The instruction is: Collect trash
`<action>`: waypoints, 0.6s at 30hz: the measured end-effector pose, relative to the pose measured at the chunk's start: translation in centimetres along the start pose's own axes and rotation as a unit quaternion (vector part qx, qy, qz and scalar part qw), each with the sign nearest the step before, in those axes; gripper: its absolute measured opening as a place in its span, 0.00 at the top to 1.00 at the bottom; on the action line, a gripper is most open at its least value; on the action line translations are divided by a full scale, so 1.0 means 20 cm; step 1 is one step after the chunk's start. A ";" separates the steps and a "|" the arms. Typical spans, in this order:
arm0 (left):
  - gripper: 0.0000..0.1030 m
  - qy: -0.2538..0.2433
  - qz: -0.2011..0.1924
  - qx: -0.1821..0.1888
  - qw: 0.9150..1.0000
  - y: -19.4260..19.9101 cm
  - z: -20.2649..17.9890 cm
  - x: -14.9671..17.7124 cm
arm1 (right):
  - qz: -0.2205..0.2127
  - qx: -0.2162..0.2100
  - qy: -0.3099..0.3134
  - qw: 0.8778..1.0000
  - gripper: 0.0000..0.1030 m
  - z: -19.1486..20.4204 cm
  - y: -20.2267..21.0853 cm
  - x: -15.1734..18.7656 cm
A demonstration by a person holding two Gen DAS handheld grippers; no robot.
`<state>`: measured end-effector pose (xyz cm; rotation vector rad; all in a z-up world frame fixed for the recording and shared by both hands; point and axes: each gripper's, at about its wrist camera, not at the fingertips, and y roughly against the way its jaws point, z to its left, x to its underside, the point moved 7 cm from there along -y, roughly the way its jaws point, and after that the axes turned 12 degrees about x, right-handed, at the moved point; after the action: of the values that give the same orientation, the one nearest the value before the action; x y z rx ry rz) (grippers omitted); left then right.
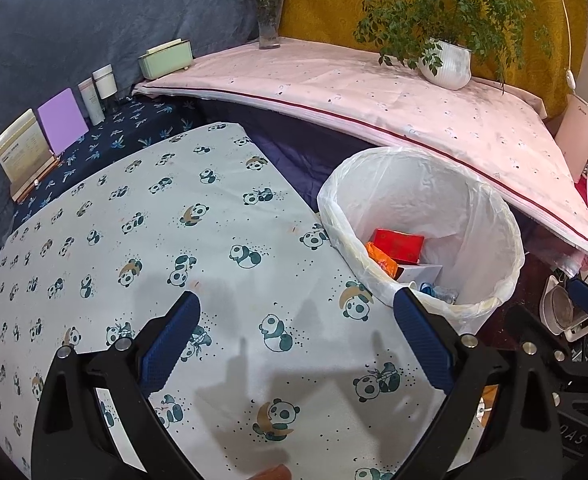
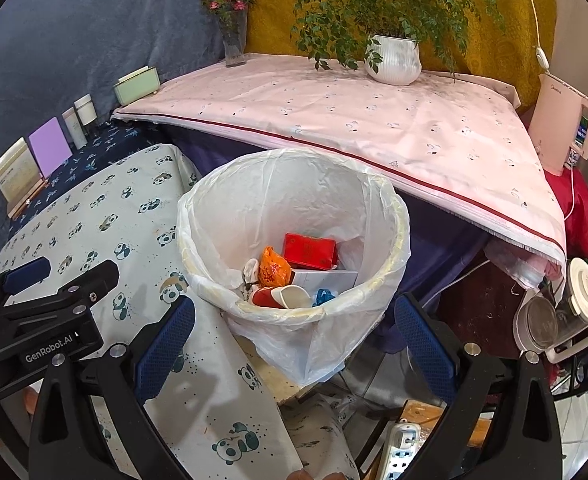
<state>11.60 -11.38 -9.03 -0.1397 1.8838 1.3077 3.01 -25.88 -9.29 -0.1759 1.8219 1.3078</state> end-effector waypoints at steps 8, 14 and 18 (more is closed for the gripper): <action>0.10 0.008 -0.003 -0.008 1.000 0.01 0.02 0.02 | 0.002 0.001 0.011 1.000 0.06 0.01 0.01 0.03; 0.10 0.002 -0.003 -0.015 1.000 0.02 0.02 0.03 | 0.003 0.000 0.018 1.000 0.06 0.03 0.01 0.05; 0.10 -0.003 -0.002 -0.017 1.000 0.02 0.02 0.03 | 0.001 0.001 0.020 1.000 0.06 0.04 0.01 0.05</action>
<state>11.16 -10.64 -9.23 -0.1563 1.8576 1.3364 2.71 -24.88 -9.81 -0.2004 1.8582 1.3117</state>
